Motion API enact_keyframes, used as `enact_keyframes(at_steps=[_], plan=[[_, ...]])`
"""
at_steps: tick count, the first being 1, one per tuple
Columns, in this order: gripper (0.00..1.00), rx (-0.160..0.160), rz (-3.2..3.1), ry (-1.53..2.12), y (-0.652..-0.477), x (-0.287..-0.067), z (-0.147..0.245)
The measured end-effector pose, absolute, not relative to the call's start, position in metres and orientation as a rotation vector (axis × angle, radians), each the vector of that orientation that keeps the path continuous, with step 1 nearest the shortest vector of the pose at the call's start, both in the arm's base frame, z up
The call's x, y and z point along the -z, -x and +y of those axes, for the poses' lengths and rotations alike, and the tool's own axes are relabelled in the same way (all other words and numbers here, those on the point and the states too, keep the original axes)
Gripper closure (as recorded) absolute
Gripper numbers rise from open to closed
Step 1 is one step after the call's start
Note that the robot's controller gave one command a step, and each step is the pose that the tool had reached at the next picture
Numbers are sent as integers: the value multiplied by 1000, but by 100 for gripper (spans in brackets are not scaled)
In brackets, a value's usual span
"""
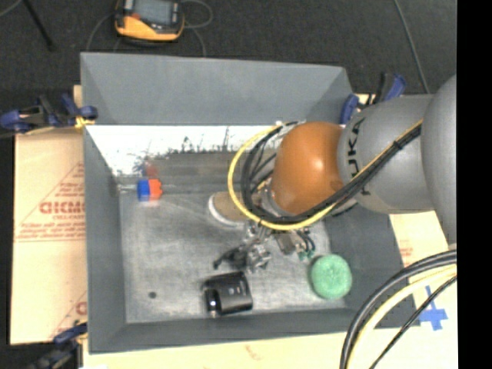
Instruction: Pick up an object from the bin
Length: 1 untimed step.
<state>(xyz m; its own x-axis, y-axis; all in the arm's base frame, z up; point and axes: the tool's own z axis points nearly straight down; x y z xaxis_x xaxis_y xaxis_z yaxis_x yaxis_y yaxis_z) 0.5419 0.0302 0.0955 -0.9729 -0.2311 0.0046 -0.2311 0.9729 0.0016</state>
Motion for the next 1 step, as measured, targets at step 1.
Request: enact_keyframes(at_steps=[1], plan=[[100,0,-3116,-364,-542,-120,30]])
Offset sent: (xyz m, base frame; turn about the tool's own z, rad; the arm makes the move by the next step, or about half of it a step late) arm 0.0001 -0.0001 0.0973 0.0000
